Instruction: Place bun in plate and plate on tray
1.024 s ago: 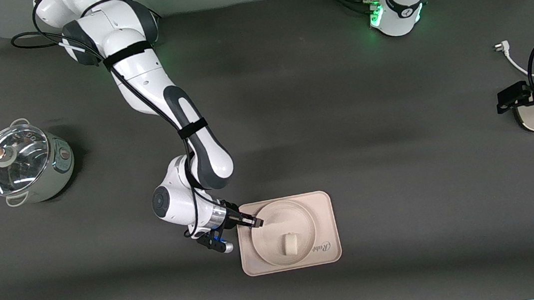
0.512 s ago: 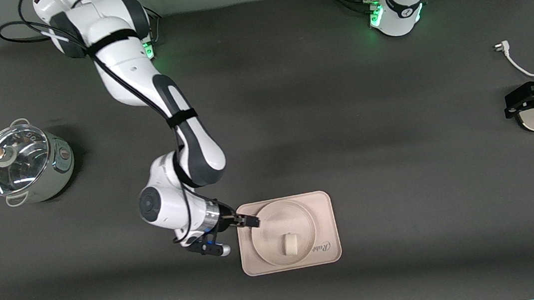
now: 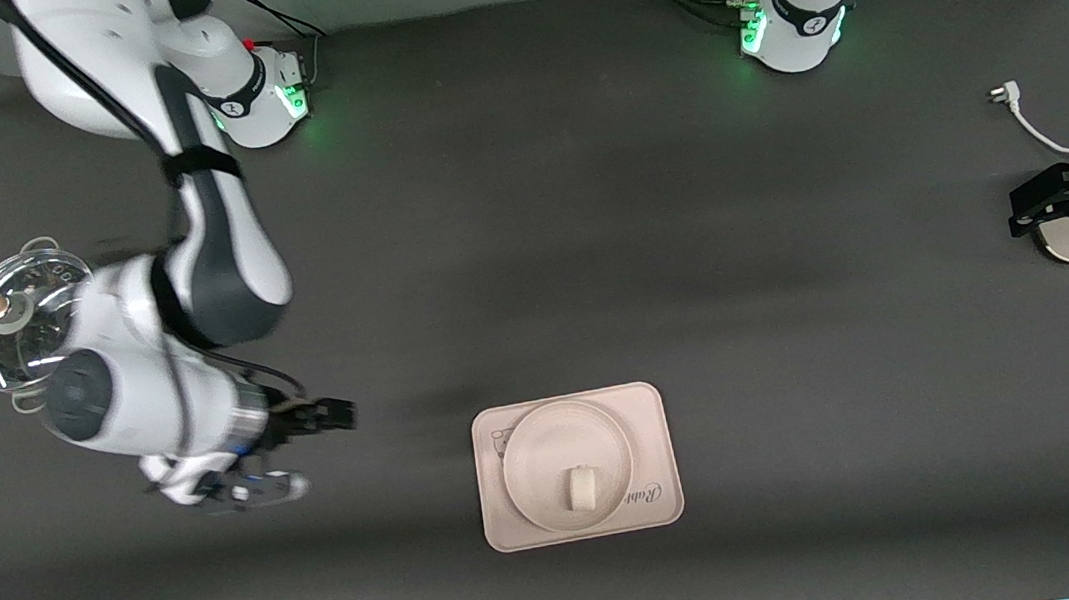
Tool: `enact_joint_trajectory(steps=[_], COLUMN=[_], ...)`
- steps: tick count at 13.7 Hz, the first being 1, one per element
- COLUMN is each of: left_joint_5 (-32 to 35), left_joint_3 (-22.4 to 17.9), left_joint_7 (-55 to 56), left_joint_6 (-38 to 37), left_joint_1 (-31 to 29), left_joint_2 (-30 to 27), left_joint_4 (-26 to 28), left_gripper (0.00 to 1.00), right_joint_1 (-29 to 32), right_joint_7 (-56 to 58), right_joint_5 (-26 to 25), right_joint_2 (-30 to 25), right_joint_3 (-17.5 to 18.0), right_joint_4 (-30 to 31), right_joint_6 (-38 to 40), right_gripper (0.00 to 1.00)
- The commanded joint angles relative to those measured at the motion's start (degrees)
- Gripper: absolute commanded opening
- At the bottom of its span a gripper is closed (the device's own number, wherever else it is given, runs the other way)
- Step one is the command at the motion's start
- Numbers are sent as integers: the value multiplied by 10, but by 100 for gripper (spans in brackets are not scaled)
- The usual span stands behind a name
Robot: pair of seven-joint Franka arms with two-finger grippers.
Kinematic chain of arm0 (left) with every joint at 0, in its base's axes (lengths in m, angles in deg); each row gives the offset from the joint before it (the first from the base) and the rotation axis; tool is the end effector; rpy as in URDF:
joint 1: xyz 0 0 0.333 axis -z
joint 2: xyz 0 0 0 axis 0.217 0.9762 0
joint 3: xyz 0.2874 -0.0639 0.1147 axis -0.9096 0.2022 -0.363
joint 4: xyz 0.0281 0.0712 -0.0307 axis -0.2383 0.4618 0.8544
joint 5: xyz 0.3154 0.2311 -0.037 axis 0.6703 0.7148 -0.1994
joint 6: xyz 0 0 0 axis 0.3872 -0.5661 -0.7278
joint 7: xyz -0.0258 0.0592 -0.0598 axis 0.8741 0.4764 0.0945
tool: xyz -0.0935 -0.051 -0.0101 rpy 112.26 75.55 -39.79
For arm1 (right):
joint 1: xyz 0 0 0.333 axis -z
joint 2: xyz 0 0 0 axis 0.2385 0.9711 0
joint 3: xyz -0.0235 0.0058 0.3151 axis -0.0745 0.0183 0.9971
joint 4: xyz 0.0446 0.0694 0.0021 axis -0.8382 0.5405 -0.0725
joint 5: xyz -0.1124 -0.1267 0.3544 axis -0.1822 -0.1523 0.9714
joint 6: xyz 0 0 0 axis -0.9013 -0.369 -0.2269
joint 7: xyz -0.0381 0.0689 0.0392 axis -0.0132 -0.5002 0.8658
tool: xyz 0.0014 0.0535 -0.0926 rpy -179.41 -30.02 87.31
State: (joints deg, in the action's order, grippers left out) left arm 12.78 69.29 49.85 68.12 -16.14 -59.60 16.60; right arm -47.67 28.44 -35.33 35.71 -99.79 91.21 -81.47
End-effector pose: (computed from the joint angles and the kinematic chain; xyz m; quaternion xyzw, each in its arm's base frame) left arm 0.6073 0.0108 0.5907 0.9964 -0.0846 0.0035 0.0030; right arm 0.6804 0.1560 0.4187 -0.9986 -0.0298 0.0224 0.0378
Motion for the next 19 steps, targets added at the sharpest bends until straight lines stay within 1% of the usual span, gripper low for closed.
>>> enact_joint_trajectory(steps=[1,2,3,4,6,8,11,12,14,15,16,18,19], left_joint_5=[-3,-3,-2,-2,-3,-2,3,3,4,3,3,3,3], left_joint_3=[-1,-2,-2,-2,-2,-2,-2,-2,-3,-3,-4,-4,-4], left_joint_7=[-3,-2,0,1,0,6,6,7,6,6,6,6,6], left_joint_6=[-7,-11,-12,-15,-26,-34,-47,-46,-45,-43,-40,-36,-36], left_joint_1=[-1,-1,-1,-1,-1,-1,-1,-1,-1,-1,-1,-1,-1], left_joint_2=[-6,-9,-13,-16,-21,-22,-27,-26,-24,-24,-23,-23,-21], left_joint_4=[-2,-2,0,1,1,0,2,3,3,2,2,2,3], left_gripper=[100,100,100,100,100,100,100,100,100,100,100,100,100], right_joint_1=[-19,-17,-17,-17,-15,-14,8,34,135,166,208,359,401], right_joint_7=[21,20,23,25,20,22,25,23,17,14,4,-41,-46], right_joint_5=[-85,-99,-100,-101,-101,-101,-101,-101,-103,-103,-106,-134,-154], right_joint_2=[-126,-151,-168,-183,-190,-190,-194,-195,-220,-227,-240,-285,-297], right_joint_3=[-4,-10,-28,-38,-45,-66,-60,-32,81,115,161,331,382], right_joint_4=[130,134,132,129,96,70,68,66,67,68,71,120,134], right_joint_6=[-16,-12,-8,-2,24,42,46,62,77,81,85,87,84], right_gripper=[100,100,100,100,100,100,100,100,100,100,100,100,100])
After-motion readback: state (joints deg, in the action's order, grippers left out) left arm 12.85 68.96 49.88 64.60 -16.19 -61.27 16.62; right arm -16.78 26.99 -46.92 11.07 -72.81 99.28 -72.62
